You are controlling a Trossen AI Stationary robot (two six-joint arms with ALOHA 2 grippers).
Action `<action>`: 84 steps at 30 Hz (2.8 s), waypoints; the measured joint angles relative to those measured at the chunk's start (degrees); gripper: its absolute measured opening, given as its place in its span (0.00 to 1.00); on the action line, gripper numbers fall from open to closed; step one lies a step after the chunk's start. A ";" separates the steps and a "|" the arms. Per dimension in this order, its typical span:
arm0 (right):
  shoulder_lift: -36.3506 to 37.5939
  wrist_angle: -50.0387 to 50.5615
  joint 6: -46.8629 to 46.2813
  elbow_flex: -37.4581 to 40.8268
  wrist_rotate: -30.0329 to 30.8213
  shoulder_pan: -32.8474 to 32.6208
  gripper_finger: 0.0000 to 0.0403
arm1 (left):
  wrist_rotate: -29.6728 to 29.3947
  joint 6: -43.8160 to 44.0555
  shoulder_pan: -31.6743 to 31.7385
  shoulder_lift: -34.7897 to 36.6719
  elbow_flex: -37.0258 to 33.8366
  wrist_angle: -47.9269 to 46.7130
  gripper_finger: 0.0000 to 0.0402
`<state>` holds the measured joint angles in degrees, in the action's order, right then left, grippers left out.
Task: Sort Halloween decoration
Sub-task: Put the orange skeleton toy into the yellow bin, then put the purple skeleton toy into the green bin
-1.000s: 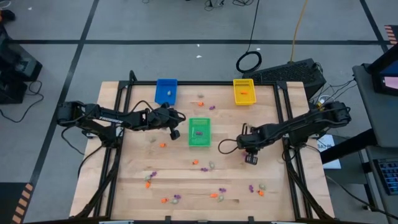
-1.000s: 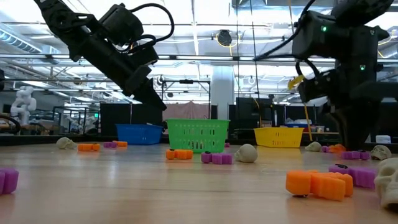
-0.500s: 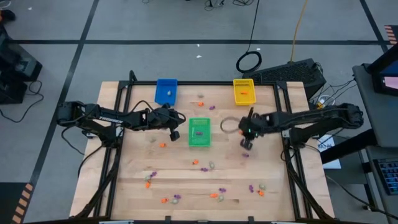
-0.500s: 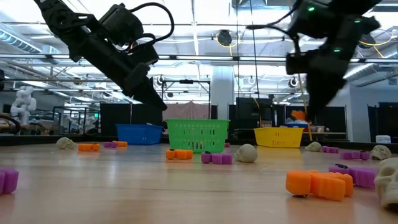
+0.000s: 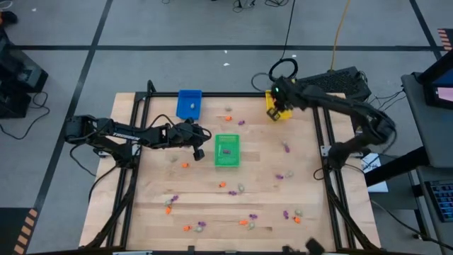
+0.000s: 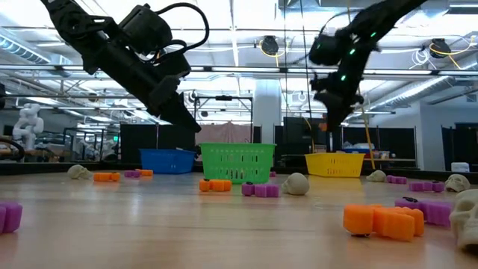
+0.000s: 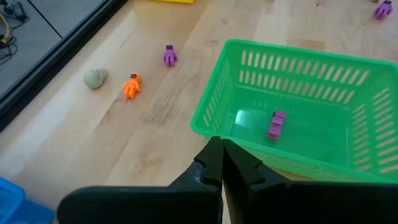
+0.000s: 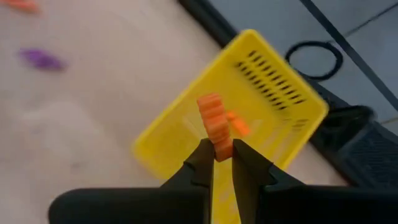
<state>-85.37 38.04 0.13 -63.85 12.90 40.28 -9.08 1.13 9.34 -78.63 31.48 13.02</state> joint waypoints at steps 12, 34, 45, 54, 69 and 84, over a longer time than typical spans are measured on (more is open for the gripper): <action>-21.40 0.59 29.03 -11.72 -5.00 10.38 0.05 | -0.02 -0.22 0.00 0.00 0.00 -0.06 0.02; -23.48 1.96 36.67 -11.76 -3.18 11.78 0.27 | 2.58 0.04 0.00 0.00 0.00 -0.78 0.02; -11.29 2.77 27.49 -10.99 -12.52 10.04 0.14 | 7.63 -0.03 -2.07 0.00 4.11 -4.55 0.01; 2.48 -14.63 22.65 5.93 -22.36 2.76 0.01 | 8.50 -0.28 -10.71 0.02 9.50 -6.99 0.01; 23.57 -50.65 5.04 34.48 -17.26 -10.63 0.00 | 7.69 0.49 -16.08 -13.37 23.67 -19.29 0.00; 25.86 -50.50 7.45 34.99 -11.17 -15.18 0.00 | 16.12 1.53 -19.59 -26.73 33.04 -23.83 0.28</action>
<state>-59.51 -12.46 7.58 -28.86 1.73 25.10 7.04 2.65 -10.24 -105.36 64.52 -10.82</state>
